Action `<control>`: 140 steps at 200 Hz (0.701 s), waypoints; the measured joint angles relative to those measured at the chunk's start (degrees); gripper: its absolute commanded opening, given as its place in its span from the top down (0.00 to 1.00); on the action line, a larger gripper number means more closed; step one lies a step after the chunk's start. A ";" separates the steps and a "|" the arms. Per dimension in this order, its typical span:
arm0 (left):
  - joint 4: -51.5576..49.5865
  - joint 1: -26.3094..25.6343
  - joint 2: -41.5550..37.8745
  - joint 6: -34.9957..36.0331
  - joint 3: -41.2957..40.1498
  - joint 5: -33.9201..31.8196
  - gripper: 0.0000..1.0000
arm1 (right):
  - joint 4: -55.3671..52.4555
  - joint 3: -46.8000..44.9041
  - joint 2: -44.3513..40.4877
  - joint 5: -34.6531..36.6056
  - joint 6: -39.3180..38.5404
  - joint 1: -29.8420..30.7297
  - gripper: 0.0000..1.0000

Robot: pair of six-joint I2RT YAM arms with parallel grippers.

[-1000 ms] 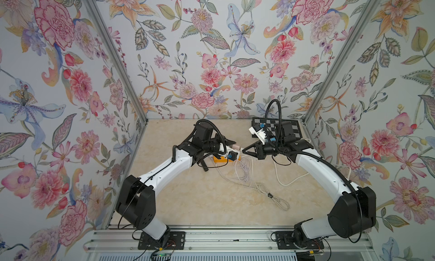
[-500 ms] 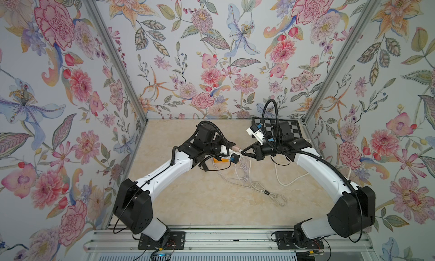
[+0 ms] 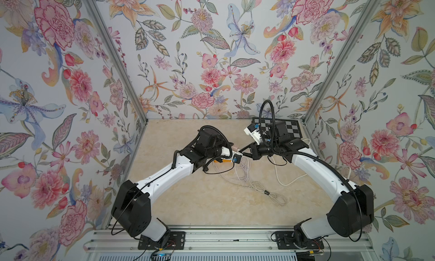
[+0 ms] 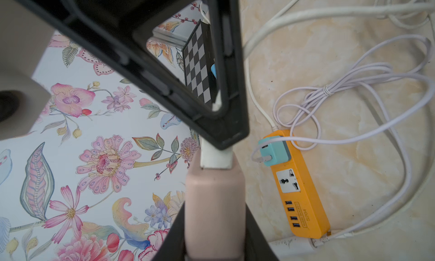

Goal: Charge the electric toothbrush
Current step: Insert the charging cable into the plug, then place the plug at the center of the board.

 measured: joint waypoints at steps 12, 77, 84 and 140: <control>1.60 -2.03 -2.47 -1.53 -3.43 -1.62 1.00 | 1.84 -2.08 -1.64 0.39 0.57 0.52 0.65; 5.14 -9.92 -20.46 -14.21 -30.67 -0.79 1.00 | 11.58 -11.08 -17.55 4.13 5.44 0.46 0.38; 5.01 -9.92 -20.46 -15.41 -32.41 -1.90 1.00 | 12.33 -11.08 -17.88 4.44 5.70 0.46 0.38; 4.26 -9.60 -15.13 -19.47 -38.07 -11.15 1.00 | 13.40 -11.08 -16.04 7.19 7.21 0.46 0.36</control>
